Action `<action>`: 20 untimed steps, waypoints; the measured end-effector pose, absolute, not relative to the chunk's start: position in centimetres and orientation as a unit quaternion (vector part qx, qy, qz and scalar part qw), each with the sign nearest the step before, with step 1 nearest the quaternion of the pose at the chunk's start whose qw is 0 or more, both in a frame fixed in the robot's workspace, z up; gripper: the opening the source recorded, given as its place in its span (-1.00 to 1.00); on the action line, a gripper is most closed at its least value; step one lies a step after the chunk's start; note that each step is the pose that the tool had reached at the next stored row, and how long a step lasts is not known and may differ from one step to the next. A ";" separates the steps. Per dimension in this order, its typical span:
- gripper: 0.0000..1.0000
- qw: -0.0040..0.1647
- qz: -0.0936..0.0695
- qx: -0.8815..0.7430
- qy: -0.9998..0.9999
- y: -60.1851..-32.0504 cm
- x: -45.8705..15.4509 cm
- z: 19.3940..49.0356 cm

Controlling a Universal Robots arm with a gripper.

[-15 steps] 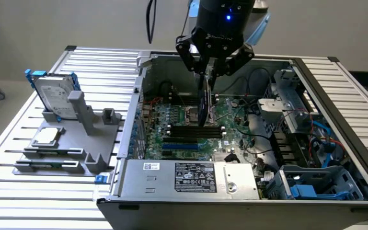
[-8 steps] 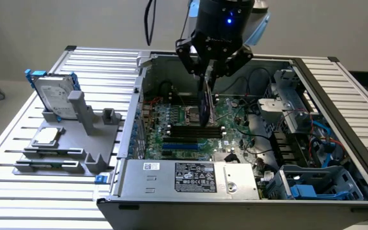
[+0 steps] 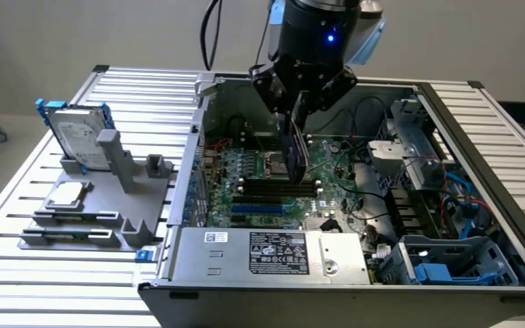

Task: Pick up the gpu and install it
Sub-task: 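Insert the gpu into the slot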

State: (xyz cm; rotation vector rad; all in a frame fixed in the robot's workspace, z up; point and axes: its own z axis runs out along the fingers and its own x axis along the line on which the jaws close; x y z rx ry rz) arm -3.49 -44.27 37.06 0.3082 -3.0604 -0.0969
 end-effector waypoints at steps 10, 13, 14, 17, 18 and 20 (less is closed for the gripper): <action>-0.48 0.035 -0.029 0.190 -0.981 -44.3 -3.5 36.3; -0.48 0.035 -0.028 0.217 -0.975 -44.3 -3.5 36.1; -0.48 0.036 -0.027 0.225 -0.973 -44.3 -3.5 36.0; -0.48 0.036 -0.026 0.252 -0.967 -44.3 -3.5 35.8; -0.48 0.037 -0.026 0.261 -0.964 -44.3 -3.5 35.8; -0.48 0.037 -0.025 0.278 -0.959 -44.3 -3.5 35.6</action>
